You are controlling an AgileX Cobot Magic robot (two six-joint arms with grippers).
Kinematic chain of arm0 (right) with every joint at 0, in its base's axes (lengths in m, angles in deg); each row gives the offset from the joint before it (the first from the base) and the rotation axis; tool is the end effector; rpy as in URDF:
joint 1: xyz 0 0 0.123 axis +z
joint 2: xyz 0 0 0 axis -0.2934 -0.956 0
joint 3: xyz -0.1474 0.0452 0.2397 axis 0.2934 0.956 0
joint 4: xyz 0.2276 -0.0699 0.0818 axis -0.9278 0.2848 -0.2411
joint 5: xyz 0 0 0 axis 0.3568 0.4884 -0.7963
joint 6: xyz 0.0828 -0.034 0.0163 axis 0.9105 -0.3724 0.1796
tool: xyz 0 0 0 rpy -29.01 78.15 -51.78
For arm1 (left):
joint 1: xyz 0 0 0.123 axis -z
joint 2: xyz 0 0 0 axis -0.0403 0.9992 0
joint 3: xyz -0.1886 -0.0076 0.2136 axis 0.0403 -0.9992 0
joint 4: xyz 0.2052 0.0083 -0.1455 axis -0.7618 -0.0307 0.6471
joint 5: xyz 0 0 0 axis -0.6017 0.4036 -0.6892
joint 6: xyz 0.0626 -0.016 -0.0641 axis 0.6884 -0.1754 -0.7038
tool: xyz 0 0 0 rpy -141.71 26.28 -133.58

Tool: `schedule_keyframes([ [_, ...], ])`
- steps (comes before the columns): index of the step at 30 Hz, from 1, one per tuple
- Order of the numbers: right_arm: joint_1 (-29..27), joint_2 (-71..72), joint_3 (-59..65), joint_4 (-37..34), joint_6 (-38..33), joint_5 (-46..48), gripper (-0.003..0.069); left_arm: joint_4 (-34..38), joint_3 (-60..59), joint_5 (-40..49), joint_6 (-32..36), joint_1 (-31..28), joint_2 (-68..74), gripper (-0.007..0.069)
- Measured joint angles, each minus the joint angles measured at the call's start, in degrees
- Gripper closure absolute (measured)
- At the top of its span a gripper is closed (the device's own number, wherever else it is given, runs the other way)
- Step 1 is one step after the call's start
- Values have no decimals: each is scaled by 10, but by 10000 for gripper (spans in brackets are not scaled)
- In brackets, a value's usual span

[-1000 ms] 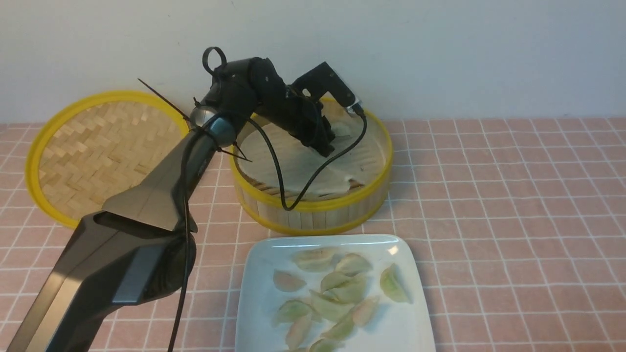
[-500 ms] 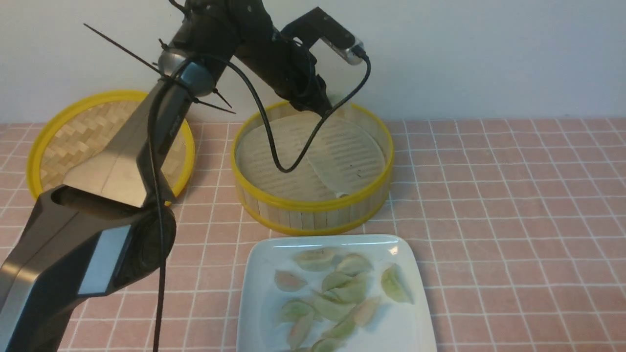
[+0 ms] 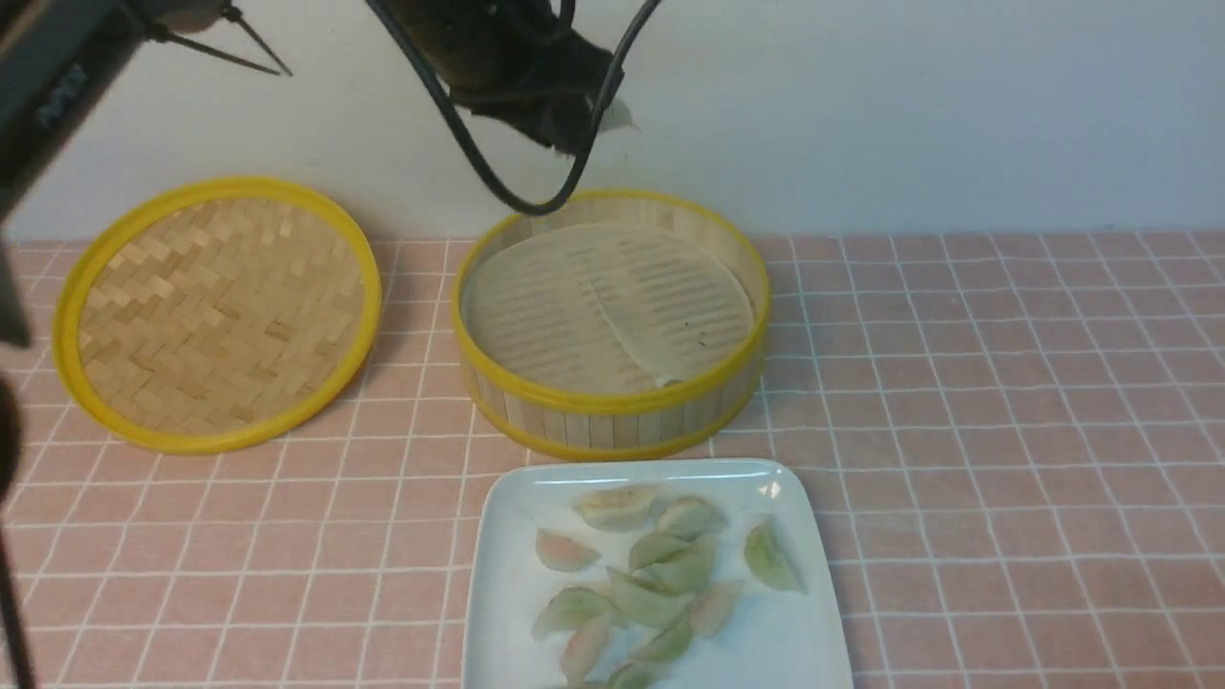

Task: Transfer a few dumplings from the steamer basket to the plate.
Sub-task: Use the left arm to put the dumpling into the plate

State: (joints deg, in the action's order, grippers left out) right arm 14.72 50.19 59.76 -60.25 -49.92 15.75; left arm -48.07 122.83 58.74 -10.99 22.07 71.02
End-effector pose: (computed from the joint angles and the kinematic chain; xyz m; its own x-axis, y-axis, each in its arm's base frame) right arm 0.0523 0.0008 0.1716 -0.2996 0.0656 -0.9518 0.0251 0.9978 0.0609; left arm 0.3929 -0.1673 0.3669 -0.7378 0.4105 -0.5358 0.5658 0.8090 -0.1594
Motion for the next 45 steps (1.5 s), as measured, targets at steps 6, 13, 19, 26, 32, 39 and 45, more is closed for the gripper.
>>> schedule_keyframes([
  [6,0,0,0,0,0,0,669,20,-315,-3,-8,13,-181,494],
  [13,0,0,0,0,0,0,669,26,-577,-150,-8,92,-257,494],
  [19,0,0,0,0,0,0,669,7,-624,-263,-12,112,-237,494],
  [26,0,0,0,0,2,0,669,69,-624,-308,28,145,-190,490],
  [32,0,0,0,0,2,0,669,163,-624,-367,103,217,-171,482],
  [39,0,0,0,0,2,0,669,188,-624,-406,108,229,-127,333],
  [45,0,0,0,0,2,0,669,190,-612,-376,102,222,-128,200],
])
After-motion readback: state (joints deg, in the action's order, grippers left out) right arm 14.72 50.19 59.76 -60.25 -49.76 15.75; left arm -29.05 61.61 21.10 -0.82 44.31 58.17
